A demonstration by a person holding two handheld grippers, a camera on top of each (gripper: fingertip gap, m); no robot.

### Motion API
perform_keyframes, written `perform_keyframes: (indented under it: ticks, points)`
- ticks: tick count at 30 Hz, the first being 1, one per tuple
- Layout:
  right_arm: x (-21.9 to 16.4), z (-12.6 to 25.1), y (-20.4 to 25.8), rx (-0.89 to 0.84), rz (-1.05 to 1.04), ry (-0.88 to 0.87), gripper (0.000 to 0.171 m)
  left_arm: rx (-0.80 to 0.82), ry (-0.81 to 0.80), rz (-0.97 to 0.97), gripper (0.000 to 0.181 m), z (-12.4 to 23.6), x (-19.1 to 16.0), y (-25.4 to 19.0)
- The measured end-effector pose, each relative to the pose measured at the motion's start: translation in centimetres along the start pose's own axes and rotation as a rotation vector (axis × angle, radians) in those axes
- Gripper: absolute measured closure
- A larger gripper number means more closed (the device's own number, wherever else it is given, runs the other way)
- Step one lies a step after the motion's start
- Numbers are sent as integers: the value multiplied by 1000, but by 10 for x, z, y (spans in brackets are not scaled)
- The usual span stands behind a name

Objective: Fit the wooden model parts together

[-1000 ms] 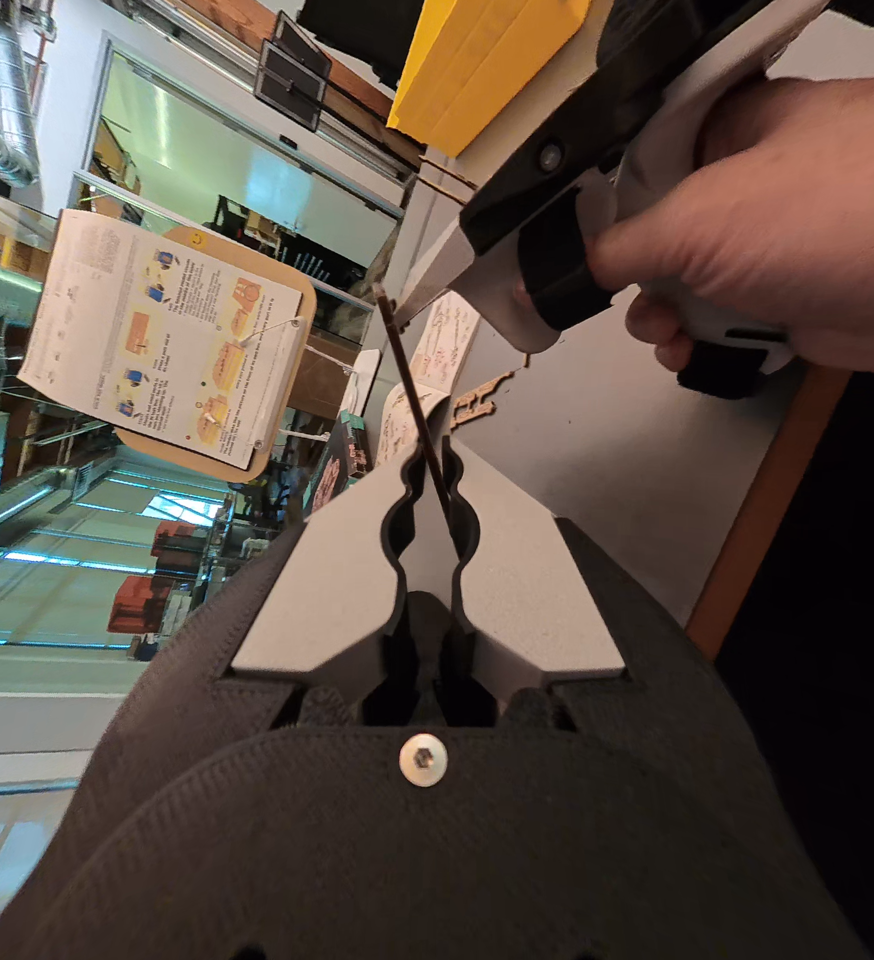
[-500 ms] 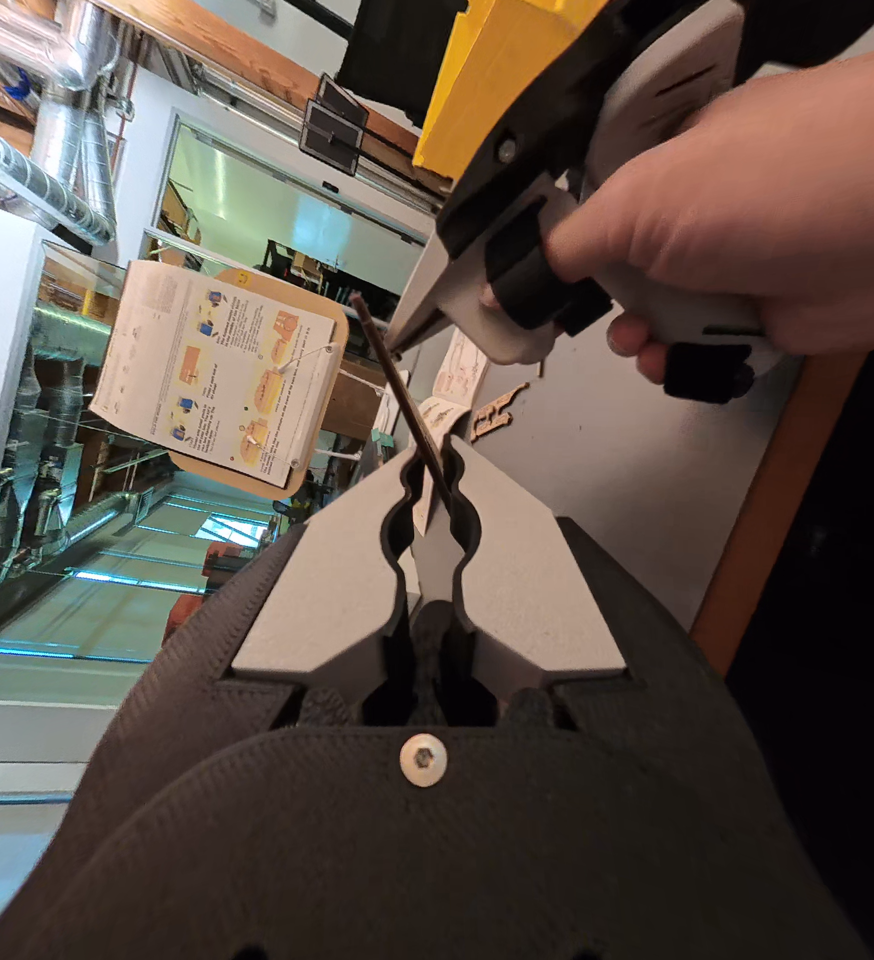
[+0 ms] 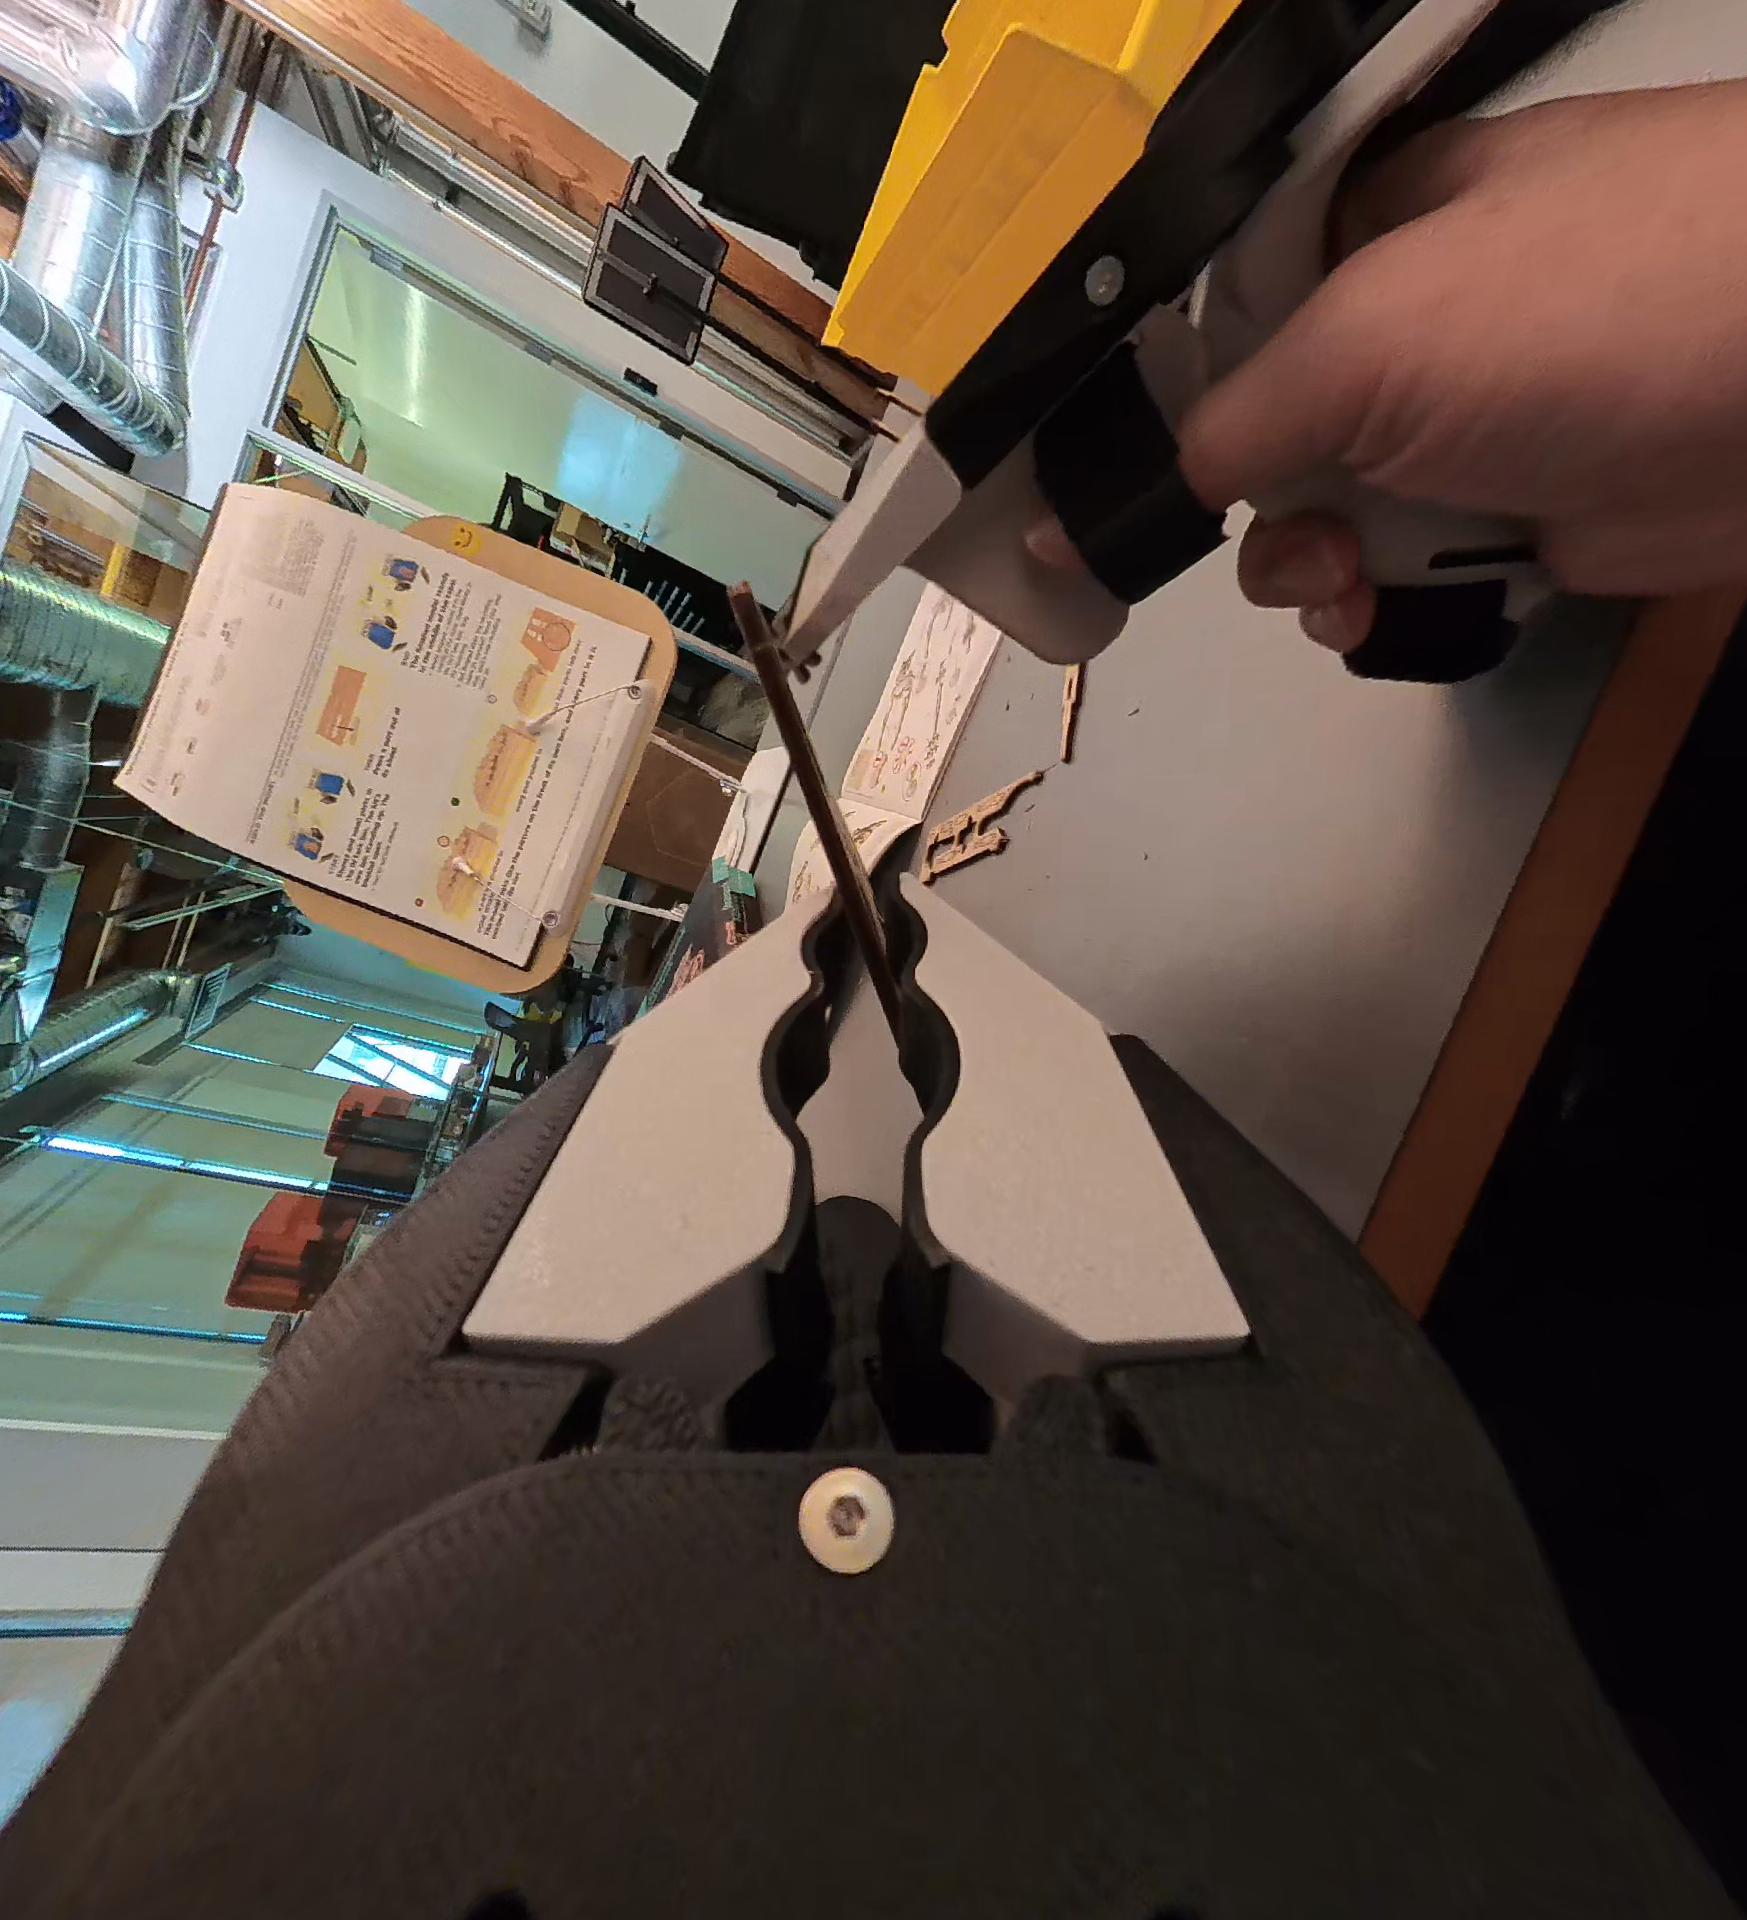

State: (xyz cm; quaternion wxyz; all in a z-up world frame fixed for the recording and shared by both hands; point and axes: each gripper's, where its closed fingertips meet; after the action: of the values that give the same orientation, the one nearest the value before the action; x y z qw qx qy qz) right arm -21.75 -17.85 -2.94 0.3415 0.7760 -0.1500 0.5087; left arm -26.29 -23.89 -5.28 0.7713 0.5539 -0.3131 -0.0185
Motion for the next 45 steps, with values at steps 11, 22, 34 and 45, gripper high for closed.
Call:
perform_keyframes:
  ticks: [11, 22, 34, 45]
  points:
    - [3, 1, 6, 64, 107, 41, 169, 19, -27, 8, 179, 5, 0, 8]
    - [10, -1, -1, 153, 65, 58, 169, -159, -101, 4, 157, 11, 11, -27]
    - [-3, -9, -5, 579, -125, 346, 170, -493, -333, 750, 128, -14, -18, 76]
    - [-11, -39, -22, 713, -183, 477, 170, -1194, -415, 1111, 124, -104, -23, 51]
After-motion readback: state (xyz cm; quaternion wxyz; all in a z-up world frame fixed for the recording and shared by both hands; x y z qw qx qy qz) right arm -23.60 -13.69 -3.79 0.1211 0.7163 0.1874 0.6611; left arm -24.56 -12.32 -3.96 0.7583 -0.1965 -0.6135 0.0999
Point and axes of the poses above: each gripper's, where its closed fingertips meet, z back along the fingers, x out of its top, y = z × x across the jaws, and after that the axes turned 3 degrees about y, right-handed
